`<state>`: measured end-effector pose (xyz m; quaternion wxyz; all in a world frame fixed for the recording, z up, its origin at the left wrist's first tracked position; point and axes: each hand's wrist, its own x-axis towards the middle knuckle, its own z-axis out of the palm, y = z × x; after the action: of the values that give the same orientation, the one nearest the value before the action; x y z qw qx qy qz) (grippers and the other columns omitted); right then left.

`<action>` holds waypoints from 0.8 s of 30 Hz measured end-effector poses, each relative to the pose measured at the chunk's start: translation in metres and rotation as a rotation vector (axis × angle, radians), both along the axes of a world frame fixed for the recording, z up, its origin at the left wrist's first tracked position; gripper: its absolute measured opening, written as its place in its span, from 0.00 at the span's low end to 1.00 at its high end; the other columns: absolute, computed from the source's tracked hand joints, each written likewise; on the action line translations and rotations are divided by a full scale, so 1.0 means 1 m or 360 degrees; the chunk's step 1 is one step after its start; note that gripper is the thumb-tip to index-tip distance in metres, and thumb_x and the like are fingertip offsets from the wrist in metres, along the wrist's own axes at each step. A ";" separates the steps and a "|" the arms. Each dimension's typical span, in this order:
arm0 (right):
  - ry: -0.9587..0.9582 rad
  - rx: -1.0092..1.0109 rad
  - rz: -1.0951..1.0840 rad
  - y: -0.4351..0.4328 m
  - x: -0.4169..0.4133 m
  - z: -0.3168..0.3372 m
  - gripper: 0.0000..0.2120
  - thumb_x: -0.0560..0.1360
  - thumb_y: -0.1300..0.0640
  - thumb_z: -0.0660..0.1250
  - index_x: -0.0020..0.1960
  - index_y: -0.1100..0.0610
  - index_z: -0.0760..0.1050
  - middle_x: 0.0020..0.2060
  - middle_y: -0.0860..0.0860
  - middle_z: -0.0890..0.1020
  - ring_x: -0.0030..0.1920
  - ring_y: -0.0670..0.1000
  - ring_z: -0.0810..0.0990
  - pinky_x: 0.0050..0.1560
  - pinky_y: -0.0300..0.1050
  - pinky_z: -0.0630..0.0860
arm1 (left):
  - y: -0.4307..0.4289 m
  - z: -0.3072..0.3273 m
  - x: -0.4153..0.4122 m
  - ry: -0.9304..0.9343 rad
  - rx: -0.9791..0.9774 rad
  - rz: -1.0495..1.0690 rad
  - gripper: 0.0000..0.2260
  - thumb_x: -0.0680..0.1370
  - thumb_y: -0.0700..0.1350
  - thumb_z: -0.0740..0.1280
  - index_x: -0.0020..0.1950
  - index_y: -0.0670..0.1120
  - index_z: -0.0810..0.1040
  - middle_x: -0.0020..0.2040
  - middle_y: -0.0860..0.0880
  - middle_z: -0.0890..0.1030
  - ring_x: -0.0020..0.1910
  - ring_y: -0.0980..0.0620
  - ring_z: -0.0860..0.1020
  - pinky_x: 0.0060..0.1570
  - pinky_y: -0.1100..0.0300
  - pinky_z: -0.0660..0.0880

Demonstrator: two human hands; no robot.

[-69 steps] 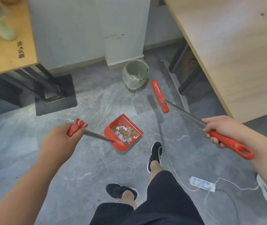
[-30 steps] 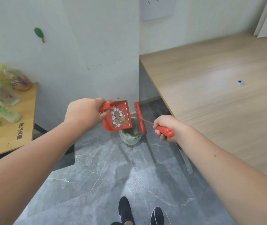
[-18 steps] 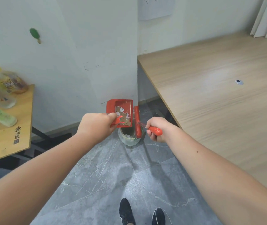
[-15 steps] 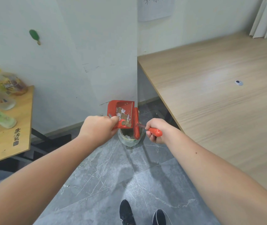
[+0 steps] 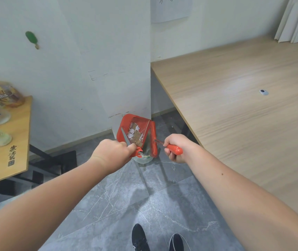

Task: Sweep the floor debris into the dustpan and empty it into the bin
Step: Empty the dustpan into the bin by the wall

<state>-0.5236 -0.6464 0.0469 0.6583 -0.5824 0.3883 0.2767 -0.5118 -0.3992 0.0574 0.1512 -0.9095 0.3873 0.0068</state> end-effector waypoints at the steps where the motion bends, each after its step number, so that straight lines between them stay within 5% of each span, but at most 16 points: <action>1: 0.0009 0.0012 -0.0014 -0.002 -0.001 0.001 0.07 0.73 0.68 0.58 0.49 0.60 0.71 0.33 0.55 0.74 0.24 0.47 0.73 0.21 0.34 0.66 | 0.001 0.000 0.000 -0.0007 0.0029 -0.0038 0.09 0.75 0.51 0.75 0.45 0.48 0.79 0.26 0.50 0.76 0.20 0.45 0.76 0.22 0.61 0.63; 6: 0.0036 0.0044 -0.0071 -0.011 -0.007 0.006 0.05 0.74 0.67 0.58 0.47 0.61 0.70 0.29 0.55 0.73 0.23 0.47 0.71 0.18 0.34 0.65 | -0.005 -0.004 -0.005 -0.0005 0.0256 -0.0149 0.08 0.86 0.49 0.59 0.61 0.47 0.73 0.37 0.48 0.76 0.32 0.41 0.76 0.31 0.55 0.66; 13: 0.0054 0.0080 -0.0081 -0.013 -0.011 0.003 0.05 0.74 0.67 0.57 0.48 0.61 0.70 0.30 0.54 0.73 0.22 0.46 0.72 0.18 0.34 0.66 | -0.023 0.006 -0.013 0.0062 0.0497 -0.0344 0.14 0.85 0.39 0.57 0.71 0.43 0.68 0.48 0.44 0.82 0.45 0.40 0.83 0.38 0.53 0.68; 24: 0.0081 0.0051 -0.0098 -0.010 -0.016 -0.001 0.05 0.73 0.68 0.57 0.46 0.62 0.71 0.28 0.53 0.72 0.24 0.46 0.72 0.18 0.34 0.66 | -0.027 0.010 -0.012 0.0085 0.0556 -0.0468 0.12 0.83 0.36 0.58 0.65 0.40 0.73 0.46 0.43 0.84 0.43 0.40 0.83 0.38 0.53 0.71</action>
<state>-0.5391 -0.6559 0.0458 0.6658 -0.5523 0.4181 0.2772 -0.5241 -0.4262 0.0672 0.2955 -0.8027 0.5124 0.0757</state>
